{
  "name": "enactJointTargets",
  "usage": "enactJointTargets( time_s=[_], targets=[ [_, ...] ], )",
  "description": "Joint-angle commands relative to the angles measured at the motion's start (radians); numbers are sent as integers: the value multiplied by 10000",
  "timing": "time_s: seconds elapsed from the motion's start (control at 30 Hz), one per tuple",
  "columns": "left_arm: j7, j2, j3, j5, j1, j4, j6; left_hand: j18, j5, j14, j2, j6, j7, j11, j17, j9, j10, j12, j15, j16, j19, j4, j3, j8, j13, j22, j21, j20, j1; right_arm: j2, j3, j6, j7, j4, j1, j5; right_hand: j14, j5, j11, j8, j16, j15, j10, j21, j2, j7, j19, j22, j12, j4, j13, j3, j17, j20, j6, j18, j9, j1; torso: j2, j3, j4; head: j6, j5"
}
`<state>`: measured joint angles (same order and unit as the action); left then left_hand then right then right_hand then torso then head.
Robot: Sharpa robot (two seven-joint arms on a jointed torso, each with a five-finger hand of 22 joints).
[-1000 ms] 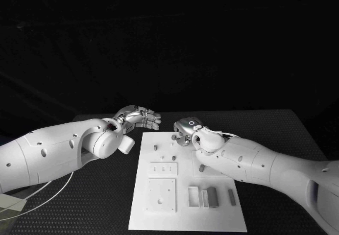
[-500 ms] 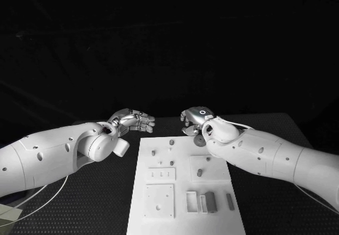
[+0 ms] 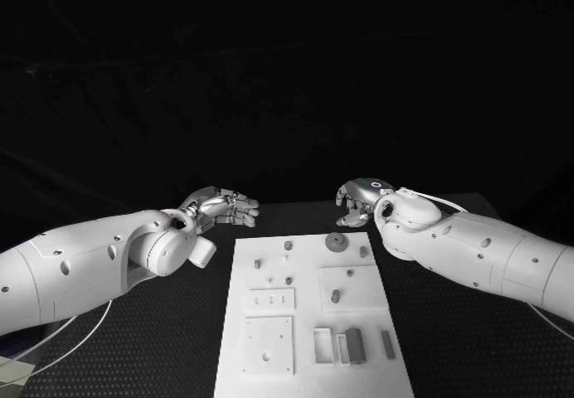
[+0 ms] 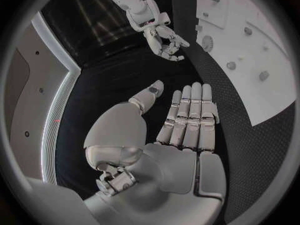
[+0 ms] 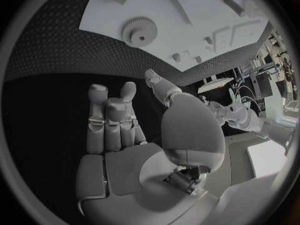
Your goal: Assemble the parts on the task board
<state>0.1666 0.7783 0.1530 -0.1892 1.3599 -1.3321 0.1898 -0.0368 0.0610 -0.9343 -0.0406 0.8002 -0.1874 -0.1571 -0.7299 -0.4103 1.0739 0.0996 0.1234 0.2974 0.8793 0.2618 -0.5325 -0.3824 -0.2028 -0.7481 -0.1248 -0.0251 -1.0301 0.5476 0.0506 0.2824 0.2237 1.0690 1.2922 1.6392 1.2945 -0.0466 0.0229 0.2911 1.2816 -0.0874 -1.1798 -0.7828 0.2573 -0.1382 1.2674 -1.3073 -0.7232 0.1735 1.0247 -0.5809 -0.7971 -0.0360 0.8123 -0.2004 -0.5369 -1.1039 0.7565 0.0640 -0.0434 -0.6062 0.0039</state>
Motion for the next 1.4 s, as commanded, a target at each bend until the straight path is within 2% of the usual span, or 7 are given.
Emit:
enactJointTargets(
  time_s=[0.03,0.13,0.17,0.47,0.77,1.07,1.4],
  targets=[
    [164,21,-5,-38,10,-56,-72,96,-58,-24,-49,24,-35,29,-13,-7,63,-59,59,-48,-38,-28,1,57,-17,-4,41,-38,47,-54,4,-1173,-466,-106,-4,-347,120,-4,-3,-10,381,12,216,-254,-87,26,130,-264,-1043,-52,1026,10,-230,-53,119,-614,-78,-31,0,69,64,49,92],
    [172,21,-6,-39,8,-26,-61,97,-57,-22,-48,21,-37,28,-14,-6,61,-63,60,-52,-39,-30,2,61,-18,-4,43,-39,48,-105,47,-1371,-617,-229,-16,-347,118,-24,8,40,893,-9,305,-633,-153,8,216,-269,-2065,-81,1868,32,-576,-128,264,-614,-194,14,0,82,77,46,36],
    [168,17,-6,-39,8,-21,-75,97,-57,-22,-47,20,-38,28,-15,-7,60,-65,60,-53,-39,-30,2,61,-18,-4,44,-39,49,-119,59,-1386,-672,-270,-34,-348,80,-20,21,-6,1018,5,353,-757,-151,-7,203,-268,-2321,-108,2061,19,-673,-150,204,-614,-214,47,-1,56,52,40,-15],
    [140,-4,-4,-39,3,-30,-38,99,-57,-15,-56,12,-42,23,-19,-6,52,-80,63,-66,-45,-29,6,72,-21,-4,53,-42,51,-278,148,-1455,-884,-616,-191,-42,124,-19,48,-269,1524,56,246,-1219,-314,-37,232,-231,-3109,-252,2483,-58,-1137,-242,-199,-614,-231,149,0,16,-2,49,12],
    [146,-4,-4,-39,4,-33,-2,105,-57,10,-88,-13,-54,10,-25,-5,27,-116,75,-101,-66,-21,13,97,-24,-2,76,-51,49,-366,315,-1369,-987,-573,-240,307,198,-19,69,-250,1678,78,164,-1294,-372,-57,271,-225,-3231,-306,2495,-66,-1384,-262,-138,-614,-269,210,6,-6,16,-42,-8],
    [147,-23,-5,-39,5,-68,-14,107,-57,20,-91,-19,-58,5,-29,-7,22,-130,80,-116,-74,-21,12,105,-28,-2,86,-55,47,-542,342,-1261,-999,-843,-417,379,181,-19,73,-220,1715,84,165,-1329,-484,-59,262,-224,-3263,-320,2485,-92,-1405,-273,-62,-614,-300,215,4,11,-7,-151,36],
    [136,-51,-6,-40,6,-68,-58,107,-57,22,-81,-17,-59,2,-35,-10,23,-140,84,-127,-76,-28,10,108,-33,-3,94,-59,48,-619,391,-1015,-989,-948,-500,767,167,-19,67,-197,1736,78,164,-1356,-566,-52,248,-224,-3276,-301,2467,-80,-1418,-275,2,-614,-323,231,4,17,38,-172,76]
  ],
)
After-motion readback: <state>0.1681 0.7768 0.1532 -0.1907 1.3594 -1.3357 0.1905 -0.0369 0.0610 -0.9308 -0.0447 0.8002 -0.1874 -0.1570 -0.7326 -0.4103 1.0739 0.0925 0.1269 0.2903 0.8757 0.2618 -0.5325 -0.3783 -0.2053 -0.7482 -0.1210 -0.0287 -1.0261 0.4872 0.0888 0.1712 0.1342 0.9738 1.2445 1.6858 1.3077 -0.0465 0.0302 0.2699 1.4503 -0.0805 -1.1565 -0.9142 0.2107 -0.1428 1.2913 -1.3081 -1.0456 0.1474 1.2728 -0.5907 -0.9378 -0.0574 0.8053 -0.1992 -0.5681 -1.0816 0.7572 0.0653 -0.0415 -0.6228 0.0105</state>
